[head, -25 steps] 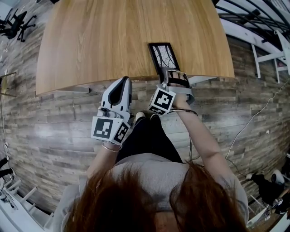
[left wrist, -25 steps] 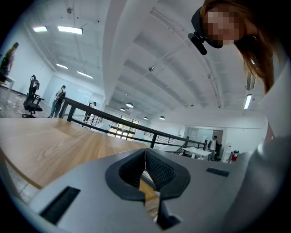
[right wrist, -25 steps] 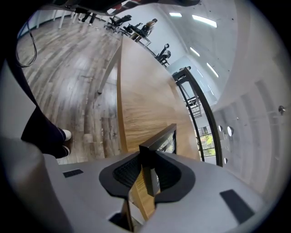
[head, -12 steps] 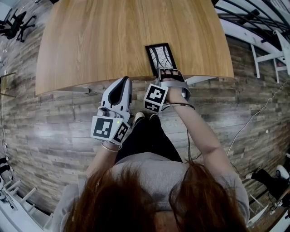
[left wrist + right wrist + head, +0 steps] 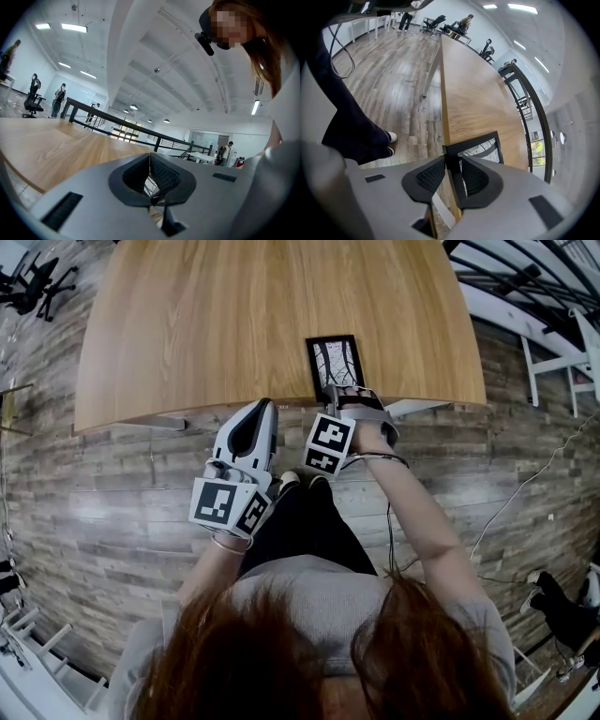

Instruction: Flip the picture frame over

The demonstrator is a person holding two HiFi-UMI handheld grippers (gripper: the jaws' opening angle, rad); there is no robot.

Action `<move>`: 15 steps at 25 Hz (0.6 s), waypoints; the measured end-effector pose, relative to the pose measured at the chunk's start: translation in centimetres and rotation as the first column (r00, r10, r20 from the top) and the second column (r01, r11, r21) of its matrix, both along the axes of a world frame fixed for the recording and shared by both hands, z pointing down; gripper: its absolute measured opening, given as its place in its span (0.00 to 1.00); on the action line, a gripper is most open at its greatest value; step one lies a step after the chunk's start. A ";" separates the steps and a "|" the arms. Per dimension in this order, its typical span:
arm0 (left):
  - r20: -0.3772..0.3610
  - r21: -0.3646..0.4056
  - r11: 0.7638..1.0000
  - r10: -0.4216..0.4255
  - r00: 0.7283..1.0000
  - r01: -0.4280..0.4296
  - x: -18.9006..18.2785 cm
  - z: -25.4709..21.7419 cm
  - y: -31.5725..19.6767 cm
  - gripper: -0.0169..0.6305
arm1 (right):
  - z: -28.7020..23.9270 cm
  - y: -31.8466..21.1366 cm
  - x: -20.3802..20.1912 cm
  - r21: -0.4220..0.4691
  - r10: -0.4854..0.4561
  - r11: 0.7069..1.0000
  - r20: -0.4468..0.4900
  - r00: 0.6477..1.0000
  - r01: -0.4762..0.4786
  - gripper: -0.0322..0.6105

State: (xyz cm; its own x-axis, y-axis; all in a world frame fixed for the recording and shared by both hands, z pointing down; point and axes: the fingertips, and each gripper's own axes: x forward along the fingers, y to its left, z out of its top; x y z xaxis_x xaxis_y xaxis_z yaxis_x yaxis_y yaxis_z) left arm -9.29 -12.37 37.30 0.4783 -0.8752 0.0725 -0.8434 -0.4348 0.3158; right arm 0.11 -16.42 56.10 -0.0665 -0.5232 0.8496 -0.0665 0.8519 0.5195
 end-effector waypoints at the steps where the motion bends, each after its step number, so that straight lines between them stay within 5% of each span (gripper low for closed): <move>1: 0.000 -0.002 1.000 -0.002 1.000 0.002 -0.1 0.1 0.0 0.04 | 0.0 0.0 -0.1 0.005 0.003 1.000 0.013 1.000 -0.003 0.19; 6: -0.001 -0.007 1.000 -0.007 1.000 0.007 -0.2 0.2 0.0 0.04 | -0.1 0.2 -0.5 0.004 0.022 1.000 0.098 0.995 -0.023 0.25; 9: 0.003 -0.018 1.000 0.000 1.000 0.001 -0.2 0.3 0.1 0.04 | -0.1 0.8 -1.0 -0.027 0.026 0.999 0.152 0.988 -0.022 0.46; 15: 0.014 -0.025 1.000 -0.001 1.000 0.001 -0.4 0.7 0.2 0.04 | -1.3 0.9 -0.8 0.035 0.090 0.994 0.278 0.956 -0.104 0.48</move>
State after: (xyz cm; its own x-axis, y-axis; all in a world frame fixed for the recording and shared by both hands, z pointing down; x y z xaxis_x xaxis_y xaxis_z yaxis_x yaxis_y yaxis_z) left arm -9.66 -12.21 37.97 0.4762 -0.8735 0.1010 -0.8482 -0.4260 0.3149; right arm -0.70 -15.49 54.80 -0.2414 -0.5792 0.7787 -0.2937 0.8084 0.5102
